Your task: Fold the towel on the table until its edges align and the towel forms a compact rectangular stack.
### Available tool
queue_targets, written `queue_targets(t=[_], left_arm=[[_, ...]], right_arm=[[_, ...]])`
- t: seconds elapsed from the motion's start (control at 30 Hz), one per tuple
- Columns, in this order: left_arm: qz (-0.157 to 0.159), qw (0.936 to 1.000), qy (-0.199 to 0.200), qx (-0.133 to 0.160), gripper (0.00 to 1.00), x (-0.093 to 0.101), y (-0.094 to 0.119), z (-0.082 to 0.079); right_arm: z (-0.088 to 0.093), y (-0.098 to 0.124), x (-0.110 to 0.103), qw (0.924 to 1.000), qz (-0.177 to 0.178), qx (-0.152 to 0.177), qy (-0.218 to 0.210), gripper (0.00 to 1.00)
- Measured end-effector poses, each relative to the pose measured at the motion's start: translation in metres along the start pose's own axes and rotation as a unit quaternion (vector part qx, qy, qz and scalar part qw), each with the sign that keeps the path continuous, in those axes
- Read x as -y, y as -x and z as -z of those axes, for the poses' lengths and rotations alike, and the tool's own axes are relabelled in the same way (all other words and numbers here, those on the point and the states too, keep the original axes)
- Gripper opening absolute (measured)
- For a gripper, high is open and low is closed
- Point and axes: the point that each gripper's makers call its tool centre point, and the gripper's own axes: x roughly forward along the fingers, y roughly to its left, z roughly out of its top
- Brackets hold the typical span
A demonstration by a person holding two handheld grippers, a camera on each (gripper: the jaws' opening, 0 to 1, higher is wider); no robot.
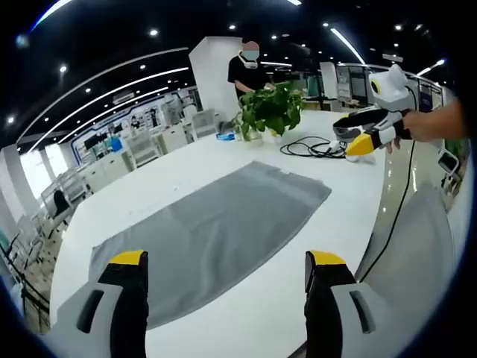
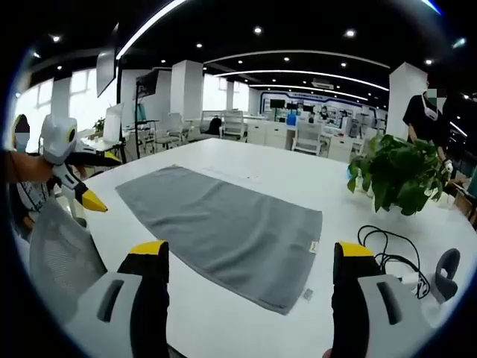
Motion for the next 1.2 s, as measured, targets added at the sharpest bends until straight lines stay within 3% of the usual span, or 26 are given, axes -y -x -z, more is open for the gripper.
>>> queue_targets(t=[0.27, 0.33, 0.57, 0.8, 1.2], left_arm=[[0.032, 0.9992, -0.018, 0.017, 0.88, 0.019, -0.011, -0.027], [0.037, 0.9981, -0.047, 0.015, 0.88, 0.024, -0.015, -0.03], [0.074, 0.996, -0.048, 0.017, 0.87, 0.048, -0.027, -0.046], [0.104, 0.9918, -0.068, 0.03, 0.86, 0.072, -0.044, -0.068], [0.145, 0.9849, -0.084, 0.043, 0.85, 0.114, -0.071, -0.101]], right_arm=[[-0.012, 0.011, 0.024, 0.9988, -0.002, -0.005, 0.048, 0.9], [-0.016, 0.014, 0.031, 0.9986, -0.001, -0.008, 0.052, 0.9], [-0.026, 0.024, 0.056, 0.9981, 0.0, -0.016, 0.06, 0.83], [-0.041, 0.03, 0.079, 0.998, 0.009, -0.007, 0.063, 0.83], [-0.051, 0.017, 0.111, 0.9965, 0.006, -0.016, 0.081, 0.8]])
